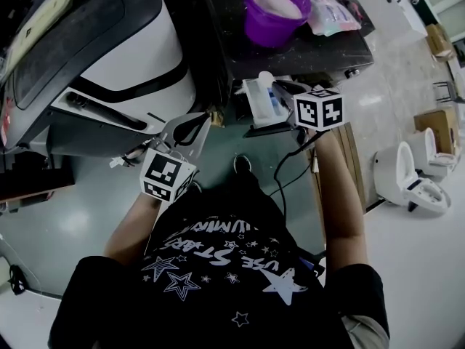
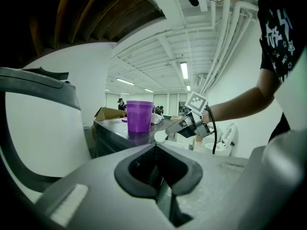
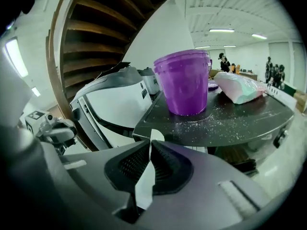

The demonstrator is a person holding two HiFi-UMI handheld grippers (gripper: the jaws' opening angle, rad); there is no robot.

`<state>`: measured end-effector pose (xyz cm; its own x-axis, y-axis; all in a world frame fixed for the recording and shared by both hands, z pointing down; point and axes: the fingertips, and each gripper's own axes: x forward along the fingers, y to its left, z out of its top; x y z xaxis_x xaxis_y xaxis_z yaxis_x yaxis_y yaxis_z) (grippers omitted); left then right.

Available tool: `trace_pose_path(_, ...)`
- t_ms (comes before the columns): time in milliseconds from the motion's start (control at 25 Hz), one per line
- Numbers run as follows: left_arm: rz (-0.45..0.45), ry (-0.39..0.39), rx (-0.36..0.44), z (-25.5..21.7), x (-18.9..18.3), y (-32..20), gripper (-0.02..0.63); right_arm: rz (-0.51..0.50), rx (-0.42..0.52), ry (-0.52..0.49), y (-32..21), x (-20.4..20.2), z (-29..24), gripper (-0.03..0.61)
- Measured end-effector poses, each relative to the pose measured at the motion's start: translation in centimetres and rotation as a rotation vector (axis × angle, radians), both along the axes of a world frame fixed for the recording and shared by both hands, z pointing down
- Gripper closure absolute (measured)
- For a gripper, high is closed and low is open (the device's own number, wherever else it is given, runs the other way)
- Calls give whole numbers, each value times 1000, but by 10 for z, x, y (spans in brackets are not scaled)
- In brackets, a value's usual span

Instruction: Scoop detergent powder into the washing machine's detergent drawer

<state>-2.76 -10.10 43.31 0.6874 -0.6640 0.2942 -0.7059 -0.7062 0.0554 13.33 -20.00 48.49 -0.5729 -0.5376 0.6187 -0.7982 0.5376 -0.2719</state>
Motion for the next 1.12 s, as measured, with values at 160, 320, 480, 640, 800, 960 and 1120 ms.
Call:
trace_pose_path(160,-1,3,0,0,0,1,606,-29,41,62,5,-6,3,543)
trace_pose_path(320,-4,6,-1,1,-2,1,606,-35,67,117,9,-6,6,543)
trace_pose_path(480,-3,9,-1,1,-2,1,605,-52,98,163,12,-6,5,543)
trace_pose_path(640,-2,11,-1,1,-2,2,606,-97,136,237,17,-9,7,543)
trace_pose_path(800,-3,14,3,0,-3,3,606,-114,174,299,20,-9,9,543)
trace_pose_path(960,-4,15,3,1,-4,6,605,-158,231,403,24,-13,10,543)
trace_pose_path(1120,-1,16,7,-1,-5,9,606,-214,284,529,28,-15,13,543)
